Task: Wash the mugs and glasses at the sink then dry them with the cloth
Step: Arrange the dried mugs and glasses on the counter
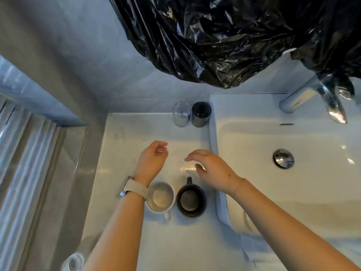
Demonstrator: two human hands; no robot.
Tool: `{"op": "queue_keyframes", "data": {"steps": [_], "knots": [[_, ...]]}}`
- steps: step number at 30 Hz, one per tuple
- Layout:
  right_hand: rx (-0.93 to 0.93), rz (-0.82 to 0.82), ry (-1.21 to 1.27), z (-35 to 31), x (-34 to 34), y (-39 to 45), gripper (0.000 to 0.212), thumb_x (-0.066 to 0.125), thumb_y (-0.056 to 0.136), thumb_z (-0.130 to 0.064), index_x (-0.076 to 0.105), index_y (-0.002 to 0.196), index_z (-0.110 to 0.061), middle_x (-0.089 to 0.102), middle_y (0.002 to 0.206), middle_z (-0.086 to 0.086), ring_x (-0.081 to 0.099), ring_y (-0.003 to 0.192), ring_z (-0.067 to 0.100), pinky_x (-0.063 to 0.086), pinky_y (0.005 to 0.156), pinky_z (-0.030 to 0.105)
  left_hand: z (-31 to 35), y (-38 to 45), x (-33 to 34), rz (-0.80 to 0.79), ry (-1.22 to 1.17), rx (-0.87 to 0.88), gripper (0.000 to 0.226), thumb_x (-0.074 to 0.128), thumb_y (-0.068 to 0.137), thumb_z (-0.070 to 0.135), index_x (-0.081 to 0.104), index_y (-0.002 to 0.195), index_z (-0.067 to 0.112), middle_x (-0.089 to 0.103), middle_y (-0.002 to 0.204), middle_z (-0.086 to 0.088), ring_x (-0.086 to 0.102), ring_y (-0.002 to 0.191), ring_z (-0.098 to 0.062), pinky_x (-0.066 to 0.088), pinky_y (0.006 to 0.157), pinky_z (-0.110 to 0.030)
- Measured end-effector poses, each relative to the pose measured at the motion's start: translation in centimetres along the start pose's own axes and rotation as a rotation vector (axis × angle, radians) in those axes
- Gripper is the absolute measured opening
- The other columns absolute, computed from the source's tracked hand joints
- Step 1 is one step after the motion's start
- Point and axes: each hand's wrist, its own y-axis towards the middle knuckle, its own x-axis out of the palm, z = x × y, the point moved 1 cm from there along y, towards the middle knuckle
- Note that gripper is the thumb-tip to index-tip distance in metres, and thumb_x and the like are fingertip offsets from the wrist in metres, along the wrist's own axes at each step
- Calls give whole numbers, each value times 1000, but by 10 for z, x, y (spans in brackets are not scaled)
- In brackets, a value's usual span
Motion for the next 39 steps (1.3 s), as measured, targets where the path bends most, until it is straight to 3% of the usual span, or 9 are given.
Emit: {"op": "queue_keyframes", "data": {"steps": [3,6,10,15,19,23,25,31,39], "knots": [[-44,-195,-94,-4,21,-21,58,45,87,8,54,136,-23,39,152,1,35,138,21,33,111,30,-14,-55,1,149,94,-68,34,64,93,17,58,126,14,55,130,-5,52,121,-21,41,99,-30],[-50,-327,-226,1,26,-15,67,45,85,12,48,142,-23,32,157,-1,31,140,22,34,111,35,-27,-111,17,364,-23,-74,32,70,85,10,55,113,13,51,122,-9,55,100,-20,43,87,-31],[-87,-412,-367,7,23,-2,50,53,88,3,57,133,-21,55,137,2,49,125,24,43,100,38,-60,-150,43,328,-190,-307,35,71,86,11,46,109,16,50,122,-13,53,83,-10,41,80,-30],[-208,-491,-589,7,17,0,31,55,89,-3,64,116,-15,60,118,5,51,111,25,48,86,37,-84,-168,62,261,-420,-488,50,69,91,31,41,128,13,50,123,-10,56,109,-27,50,95,-46],[-226,-541,-634,9,12,-4,27,56,89,-5,68,113,-10,60,116,7,53,108,25,45,79,31,-88,-167,65,81,-460,-440,28,49,102,37,57,117,16,58,116,-3,57,99,-15,48,73,-28],[-174,-640,-660,6,12,-14,14,57,85,-4,63,73,-5,65,86,15,61,90,33,50,73,38,-93,-163,63,33,-417,-375,29,39,106,34,61,104,15,55,115,-5,49,88,-15,43,74,-29],[-140,-656,-596,3,12,-22,12,62,86,-10,66,75,-6,65,82,13,62,83,31,48,68,36,-97,-162,63,20,-471,-369,29,38,106,31,60,100,13,56,104,-4,48,85,-17,43,78,-30],[-50,-630,-285,-8,20,-59,25,66,90,-32,61,79,-11,58,71,2,50,65,18,38,59,29,-105,-158,60,129,-658,-364,28,38,106,16,54,84,11,47,76,-3,41,68,-14,38,71,-28],[260,-186,91,-12,39,-82,26,56,97,-33,64,90,-10,65,84,7,58,75,18,42,63,25,-113,-143,45,272,-762,-327,32,38,106,24,53,79,15,42,71,1,37,64,-13,33,74,-31]]}}
